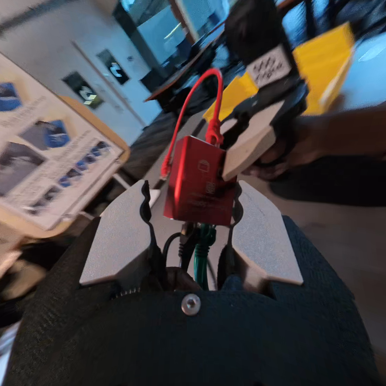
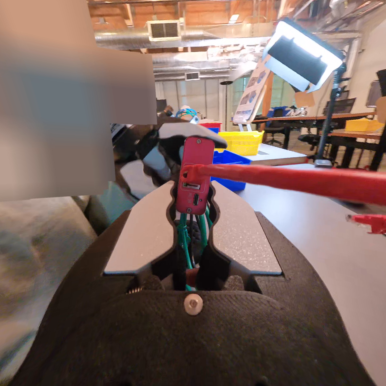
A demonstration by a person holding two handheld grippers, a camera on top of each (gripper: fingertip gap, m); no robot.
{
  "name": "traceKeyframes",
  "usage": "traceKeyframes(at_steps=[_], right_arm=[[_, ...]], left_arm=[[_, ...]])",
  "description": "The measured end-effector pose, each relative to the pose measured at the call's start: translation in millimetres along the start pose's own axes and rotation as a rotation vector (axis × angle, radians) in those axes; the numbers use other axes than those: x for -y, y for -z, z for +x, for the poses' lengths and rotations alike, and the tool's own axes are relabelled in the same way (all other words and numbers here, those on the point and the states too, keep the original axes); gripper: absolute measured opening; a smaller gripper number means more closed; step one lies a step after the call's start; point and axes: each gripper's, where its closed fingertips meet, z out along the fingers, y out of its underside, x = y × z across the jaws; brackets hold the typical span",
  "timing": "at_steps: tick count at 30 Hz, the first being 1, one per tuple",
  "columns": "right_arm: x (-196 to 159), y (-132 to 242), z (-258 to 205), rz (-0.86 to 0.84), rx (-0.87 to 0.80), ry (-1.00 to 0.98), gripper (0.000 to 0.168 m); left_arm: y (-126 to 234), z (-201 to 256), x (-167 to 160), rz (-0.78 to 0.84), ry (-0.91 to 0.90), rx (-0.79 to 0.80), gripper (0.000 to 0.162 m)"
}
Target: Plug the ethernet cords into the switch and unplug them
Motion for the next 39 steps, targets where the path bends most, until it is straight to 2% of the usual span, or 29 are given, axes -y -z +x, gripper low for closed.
traceKeyframes(at_steps=[3,5,7,10,15,18,20,23,24,34,39], right_arm=[[-1,2,-9,-0.021,0.059,0.047,0.028],[-1,0,-17,-0.045,0.102,0.081,0.028],[-1,-2,-24,-0.062,0.128,0.112,0.027],[1,-3,-26,-0.067,0.135,0.127,0.028],[-2,0,-23,-0.078,0.103,0.145,0.028],[15,9,-24,0.022,0.133,0.081,0.031],[25,17,-23,0.062,0.164,0.008,0.025],[13,16,-21,-0.044,0.155,0.021,0.027],[10,15,-20,-0.066,0.142,0.042,0.022],[10,18,-16,-0.084,0.106,0.129,0.018],[9,20,-22,-0.097,0.142,0.131,0.019]], left_arm=[[13,12,9,-0.004,0.148,-0.288,0.077],[16,16,6,-0.05,0.14,-0.414,0.072],[14,15,-1,-0.109,0.103,-0.465,0.062],[19,36,-6,-0.19,0.115,-0.637,0.035],[16,38,-5,-0.161,0.217,-0.667,0.03],[18,38,-8,-0.157,0.273,-0.695,0.029],[18,37,-8,-0.15,0.302,-0.707,0.029],[16,38,-9,-0.155,0.322,-0.72,0.029],[16,39,-9,-0.156,0.32,-0.729,0.028],[13,41,-7,-0.138,0.367,-0.748,0.028],[16,45,-6,-0.13,0.362,-0.771,0.028]])
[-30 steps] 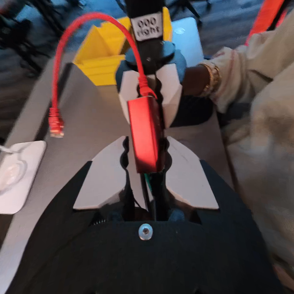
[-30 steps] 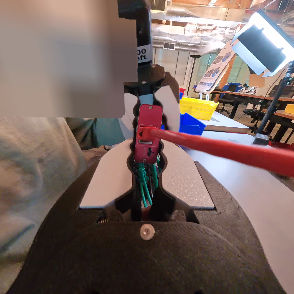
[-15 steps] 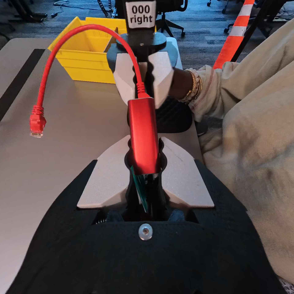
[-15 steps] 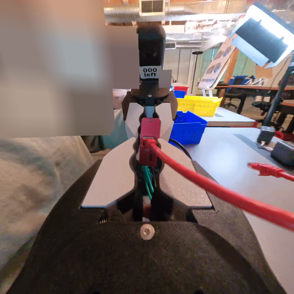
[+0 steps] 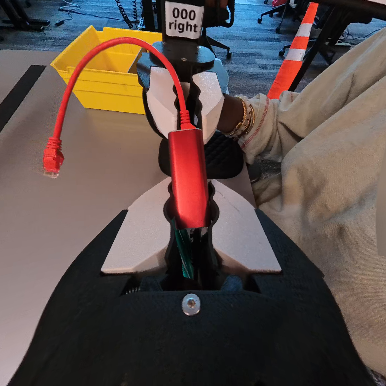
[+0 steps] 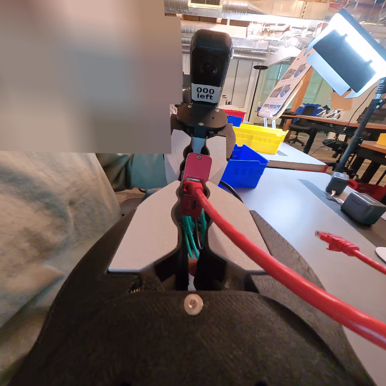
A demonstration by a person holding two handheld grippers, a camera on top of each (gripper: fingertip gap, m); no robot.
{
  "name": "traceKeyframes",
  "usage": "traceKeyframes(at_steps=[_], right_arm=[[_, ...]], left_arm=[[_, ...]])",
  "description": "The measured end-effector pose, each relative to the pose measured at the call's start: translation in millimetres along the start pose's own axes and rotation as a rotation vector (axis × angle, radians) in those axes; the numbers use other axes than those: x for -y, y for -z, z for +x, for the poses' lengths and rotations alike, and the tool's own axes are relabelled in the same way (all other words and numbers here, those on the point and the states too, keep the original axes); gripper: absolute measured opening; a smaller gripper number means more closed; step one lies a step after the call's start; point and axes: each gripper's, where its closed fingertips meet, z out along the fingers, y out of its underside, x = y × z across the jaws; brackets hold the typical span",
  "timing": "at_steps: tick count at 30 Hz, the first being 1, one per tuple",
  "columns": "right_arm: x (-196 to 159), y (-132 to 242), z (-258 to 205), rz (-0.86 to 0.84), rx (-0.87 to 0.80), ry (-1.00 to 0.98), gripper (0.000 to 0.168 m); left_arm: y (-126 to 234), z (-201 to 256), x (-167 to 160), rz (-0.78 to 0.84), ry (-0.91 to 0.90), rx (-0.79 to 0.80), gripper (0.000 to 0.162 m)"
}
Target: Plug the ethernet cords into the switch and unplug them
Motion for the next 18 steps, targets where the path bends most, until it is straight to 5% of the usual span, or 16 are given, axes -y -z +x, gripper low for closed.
traceKeyframes(at_steps=[8,18], right_arm=[[0,2,-1,-0.006,0.028,-0.047,0.016],[-2,1,9,-0.091,-0.232,0.34,0.015]], left_arm=[[0,0,-1,-0.003,-0.01,0.013,0.028],[0,-6,-1,0.031,0.038,0.054,0.028]])
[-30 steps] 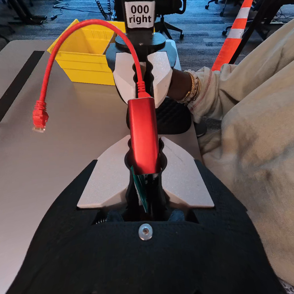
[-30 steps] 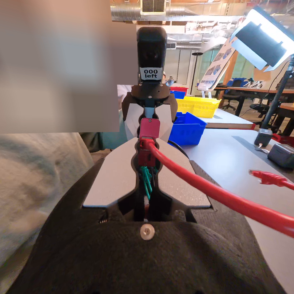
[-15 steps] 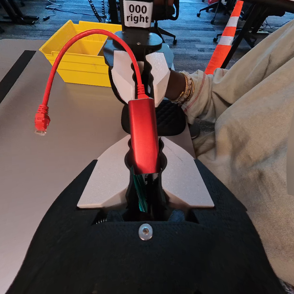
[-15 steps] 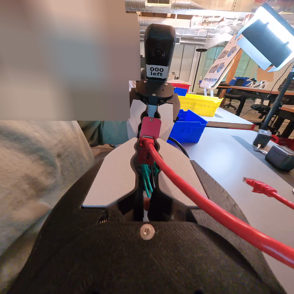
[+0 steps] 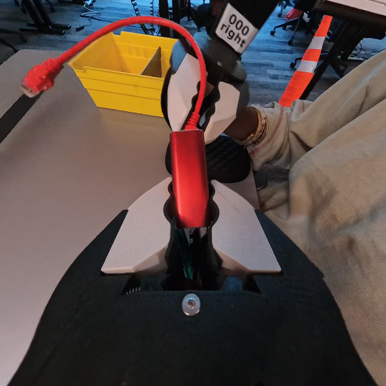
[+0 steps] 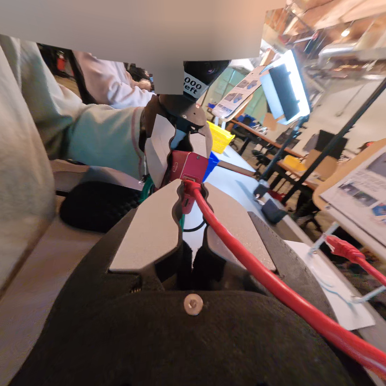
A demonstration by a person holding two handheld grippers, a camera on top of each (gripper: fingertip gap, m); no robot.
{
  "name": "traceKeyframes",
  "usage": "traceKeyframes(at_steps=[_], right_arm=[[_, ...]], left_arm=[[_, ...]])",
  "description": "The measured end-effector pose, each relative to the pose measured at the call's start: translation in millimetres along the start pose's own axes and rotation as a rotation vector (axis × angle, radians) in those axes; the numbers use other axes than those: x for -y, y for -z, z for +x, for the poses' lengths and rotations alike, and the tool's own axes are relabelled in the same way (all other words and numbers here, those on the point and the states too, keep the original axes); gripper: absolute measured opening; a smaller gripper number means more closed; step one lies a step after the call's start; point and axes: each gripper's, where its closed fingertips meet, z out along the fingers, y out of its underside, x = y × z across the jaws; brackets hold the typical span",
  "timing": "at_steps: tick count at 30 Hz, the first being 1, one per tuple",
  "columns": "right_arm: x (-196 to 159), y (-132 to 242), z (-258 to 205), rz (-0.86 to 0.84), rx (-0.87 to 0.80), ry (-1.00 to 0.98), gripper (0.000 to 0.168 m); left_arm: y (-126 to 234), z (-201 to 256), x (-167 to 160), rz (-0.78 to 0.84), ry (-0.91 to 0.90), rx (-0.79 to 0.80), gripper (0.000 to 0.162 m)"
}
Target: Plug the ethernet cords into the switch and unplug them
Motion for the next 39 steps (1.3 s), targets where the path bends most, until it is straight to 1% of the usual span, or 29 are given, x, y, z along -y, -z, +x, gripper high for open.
traceKeyframes(at_steps=[3,5,9,13,17,18,19,20,21,23,26,28,30,33,35,39], right_arm=[[3,1,0,0.008,-0.085,0.113,0.015],[7,2,-3,0.024,-0.113,0.148,0.015],[11,5,-8,0.051,-0.103,0.128,0.014],[12,6,-10,0.039,-0.116,0.13,0.014],[18,7,-16,0.072,-0.059,0.036,0.012],[24,14,-10,0.116,-0.087,-0.01,0.011],[35,31,2,0.189,-0.119,-0.045,0.011],[45,49,9,0.251,-0.108,-0.096,0.011],[49,59,13,0.262,-0.097,-0.118,0.012],[44,57,8,0.174,-0.074,-0.058,0.012],[47,58,3,0.071,-0.048,-0.048,0.011],[37,71,10,-0.079,-0.088,-0.049,0.012],[22,91,17,-0.239,-0.13,-0.088,0.013],[-1,144,36,-0.502,-0.308,-0.143,0.013],[-13,188,51,-0.653,-0.479,-0.199,0.013],[-37,270,63,-0.851,-0.783,-0.364,0.013]], left_arm=[[0,2,1,0.021,0.0,-0.003,0.028],[0,6,2,0.035,-0.006,-0.018,0.028],[-1,11,3,0.046,-0.038,-0.018,0.028],[-1,13,3,0.061,-0.051,-0.02,0.028],[3,17,1,0.016,-0.16,0.015,0.028],[9,17,-7,-0.04,-0.198,0.015,0.028],[16,19,-14,-0.072,-0.219,0.007,0.028],[22,18,-12,-0.038,-0.207,0.021,0.028],[26,17,-7,0.004,-0.174,0.024,0.028],[28,13,-2,0.026,-0.166,0.043,0.028],[27,2,1,0.048,-0.161,0.111,0.029],[33,-7,6,0.116,-0.11,0.153,0.029],[42,-13,7,0.179,-0.072,0.196,0.029],[59,-21,4,0.251,-0.026,0.283,0.029],[68,-21,2,0.302,0.004,0.303,0.029],[74,-23,-1,0.349,0.027,0.328,0.029]])
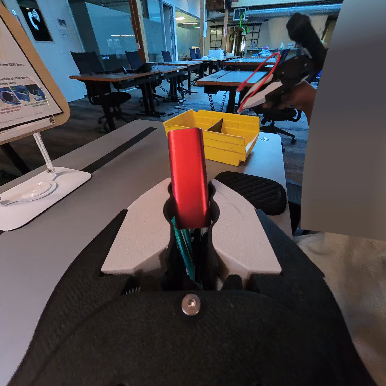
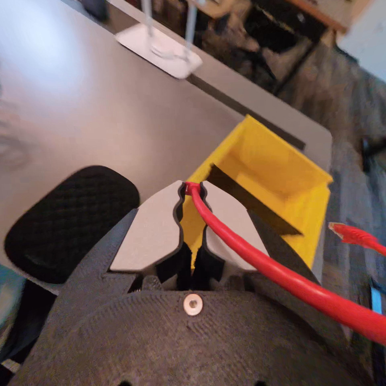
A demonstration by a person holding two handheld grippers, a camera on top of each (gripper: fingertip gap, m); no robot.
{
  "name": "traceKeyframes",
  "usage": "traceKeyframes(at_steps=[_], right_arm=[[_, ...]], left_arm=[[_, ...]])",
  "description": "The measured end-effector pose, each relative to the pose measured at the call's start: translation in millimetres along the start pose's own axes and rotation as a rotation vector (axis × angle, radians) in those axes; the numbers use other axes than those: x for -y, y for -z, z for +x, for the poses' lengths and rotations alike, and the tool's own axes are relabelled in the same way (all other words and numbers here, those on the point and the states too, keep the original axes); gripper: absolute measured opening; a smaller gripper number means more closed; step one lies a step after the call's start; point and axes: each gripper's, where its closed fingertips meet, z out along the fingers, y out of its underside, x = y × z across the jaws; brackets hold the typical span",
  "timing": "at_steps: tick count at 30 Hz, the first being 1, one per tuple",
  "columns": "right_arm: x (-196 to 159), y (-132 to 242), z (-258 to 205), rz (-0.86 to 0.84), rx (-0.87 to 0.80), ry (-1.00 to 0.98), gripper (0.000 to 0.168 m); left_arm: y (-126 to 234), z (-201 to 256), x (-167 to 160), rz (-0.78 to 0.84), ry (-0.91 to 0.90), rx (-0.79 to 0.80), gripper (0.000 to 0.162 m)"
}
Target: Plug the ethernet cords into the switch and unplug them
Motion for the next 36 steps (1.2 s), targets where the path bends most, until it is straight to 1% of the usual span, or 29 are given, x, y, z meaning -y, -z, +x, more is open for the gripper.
traceKeyframes(at_steps=[1,3,10,13,19,20,23,24,29,32,34,36], right_arm=[[-13,0,11,-0.038,-0.04,-0.03,0.013],[-36,-6,21,-0.114,-0.056,-0.079,0.013],[-90,-42,18,-0.366,-0.026,-0.181,0.014],[-106,-48,13,-0.472,-0.013,-0.225,0.014],[-124,-49,4,-0.637,0.014,-0.244,0.017],[-124,-53,4,-0.642,0.021,-0.235,0.021],[-124,-59,4,-0.657,0.038,-0.218,0.049],[-122,-59,5,-0.654,0.035,-0.204,0.052],[-102,-58,17,-0.552,-0.033,-0.118,0.052],[-89,-52,27,-0.473,-0.105,-0.091,0.052],[-77,-46,34,-0.398,-0.158,-0.083,0.052],[-58,-41,35,-0.284,-0.175,-0.06,0.054]], left_arm=[[0,0,0,0.001,0.001,-0.002,0.029],[-1,3,0,0.002,0.001,-0.013,0.029],[-2,7,-2,-0.03,-0.04,-0.017,0.029],[-2,6,-2,-0.033,-0.039,-0.014,0.029],[-3,7,-2,-0.041,-0.046,-0.026,0.029],[-4,7,-2,-0.042,-0.048,-0.026,0.029],[-3,7,-2,-0.046,-0.053,-0.023,0.029],[-2,7,-2,-0.047,-0.055,-0.021,0.029],[-1,4,-2,-0.042,-0.048,-0.015,0.03],[-2,4,-2,-0.041,-0.047,-0.019,0.03],[-3,5,-2,-0.045,-0.053,-0.021,0.03],[-4,6,-2,-0.049,-0.055,-0.027,0.03]])
